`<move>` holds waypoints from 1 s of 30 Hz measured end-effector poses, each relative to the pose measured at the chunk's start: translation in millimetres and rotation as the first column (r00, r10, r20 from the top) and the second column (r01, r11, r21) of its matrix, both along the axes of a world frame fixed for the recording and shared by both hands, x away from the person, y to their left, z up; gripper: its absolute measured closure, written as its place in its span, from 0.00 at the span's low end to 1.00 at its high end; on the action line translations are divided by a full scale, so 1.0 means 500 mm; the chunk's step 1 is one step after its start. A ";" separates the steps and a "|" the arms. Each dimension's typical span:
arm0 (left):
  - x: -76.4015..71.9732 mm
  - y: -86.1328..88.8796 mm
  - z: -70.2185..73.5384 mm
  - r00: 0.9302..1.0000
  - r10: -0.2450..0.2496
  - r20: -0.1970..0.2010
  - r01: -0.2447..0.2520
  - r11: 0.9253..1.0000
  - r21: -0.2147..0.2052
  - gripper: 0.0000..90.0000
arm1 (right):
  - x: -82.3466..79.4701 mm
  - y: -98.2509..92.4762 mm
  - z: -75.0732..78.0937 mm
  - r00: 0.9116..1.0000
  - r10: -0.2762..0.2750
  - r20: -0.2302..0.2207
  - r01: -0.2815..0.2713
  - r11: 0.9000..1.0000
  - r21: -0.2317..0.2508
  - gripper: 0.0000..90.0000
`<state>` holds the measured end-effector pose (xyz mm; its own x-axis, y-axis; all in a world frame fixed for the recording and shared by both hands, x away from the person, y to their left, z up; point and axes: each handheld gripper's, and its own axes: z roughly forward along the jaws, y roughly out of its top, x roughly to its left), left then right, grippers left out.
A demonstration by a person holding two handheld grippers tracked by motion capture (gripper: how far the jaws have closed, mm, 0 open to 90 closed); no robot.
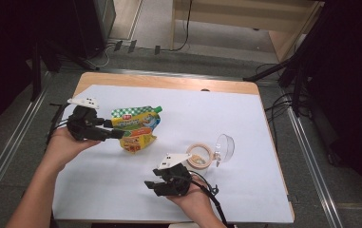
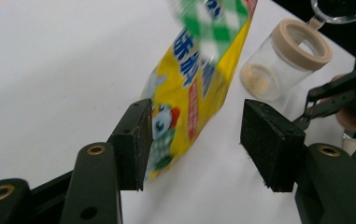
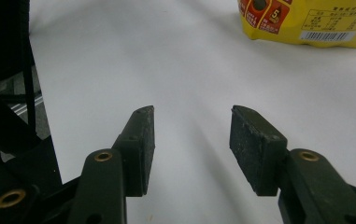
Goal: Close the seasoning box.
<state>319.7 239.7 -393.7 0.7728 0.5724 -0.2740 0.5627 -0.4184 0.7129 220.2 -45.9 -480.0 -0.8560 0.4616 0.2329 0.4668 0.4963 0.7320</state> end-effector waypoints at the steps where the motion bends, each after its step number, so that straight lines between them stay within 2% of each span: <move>1: 0.003 -0.007 -0.002 1.000 0.000 0.000 0.000 1.000 0.000 0.54 | 0.000 0.000 -0.001 1.000 -0.001 0.000 0.001 1.000 0.001 0.58; 4: 0.007 -0.023 -0.007 1.000 -0.001 0.001 0.001 1.000 0.005 0.58 | -0.001 0.000 -0.003 1.000 -0.004 0.004 0.004 1.000 0.002 0.58; 5: 0.009 -0.026 -0.009 1.000 0.001 0.000 -0.001 1.000 -0.002 0.65 | -0.001 -0.001 -0.003 1.000 -0.006 0.002 0.006 1.000 0.003 0.58; 7: 0.011 -0.030 -0.011 1.000 0.004 0.003 -0.004 1.000 -0.018 0.72 | -0.001 -0.003 -0.006 1.000 -0.010 0.007 0.010 1.000 0.006 0.58; 11: 0.013 -0.035 -0.014 1.000 0.009 0.026 -0.008 1.000 -0.018 0.77 | -0.001 -0.005 -0.013 1.000 -0.021 0.009 0.021 1.000 0.009 0.58; 12: 0.013 -0.035 -0.015 1.000 0.002 0.027 -0.001 1.000 -0.026 0.81 | -0.001 -0.006 -0.015 1.000 -0.024 0.013 0.024 1.000 0.014 0.58; 15: 0.011 -0.040 -0.013 0.998 -0.003 0.059 0.004 1.000 -0.012 0.86 | -0.001 -0.007 -0.017 1.000 -0.030 0.011 0.029 0.999 0.021 0.59; 16: 0.012 -0.041 -0.011 0.999 0.012 0.045 -0.010 0.999 -0.033 0.89 | -0.001 -0.008 -0.019 0.999 -0.032 0.012 0.032 0.999 0.033 0.59; 17: 0.012 -0.041 -0.011 0.999 0.012 0.045 -0.010 0.999 -0.033 0.91 | -0.001 -0.008 -0.019 0.999 -0.032 0.012 0.032 0.999 0.033 0.59; 18: 0.013 -0.041 -0.011 0.999 0.017 0.029 -0.016 0.999 -0.037 0.91 | 0.000 -0.009 -0.021 0.999 -0.034 0.012 0.033 0.999 0.036 0.59; 19: 0.015 -0.042 -0.012 1.000 0.010 0.018 -0.009 0.999 -0.040 0.98 | 0.000 -0.009 -0.024 0.999 -0.035 0.005 0.035 0.999 0.040 0.59; 21: 0.012 -0.045 -0.009 0.999 0.012 0.033 -0.011 1.000 -0.013 1.00 | 0.000 -0.009 -0.029 0.999 -0.039 0.004 0.039 0.998 0.040 0.58; 26: 0.007 -0.041 0.002 0.999 0.022 0.043 -0.021 1.000 -0.010 1.00 | 0.002 -0.008 -0.034 0.999 -0.045 -0.004 0.045 0.998 0.040 0.58; 27: 0.006 -0.039 0.006 0.999 0.023 0.039 -0.022 0.999 -0.027 1.00 | 0.003 -0.008 -0.035 0.999 -0.044 0.003 0.044 0.998 0.043 0.58; 28: 0.004 -0.033 0.015 0.999 0.026 0.023 -0.025 0.998 -0.061 1.00 | 0.004 -0.009 -0.034 0.999 -0.048 0.009 0.047 0.998 0.045 0.58; 30: 0.004 -0.030 0.019 1.000 0.029 0.009 -0.028 0.997 -0.077 1.00 | 0.004 -0.009 -0.034 0.999 -0.049 0.008 0.049 0.998 0.046 0.58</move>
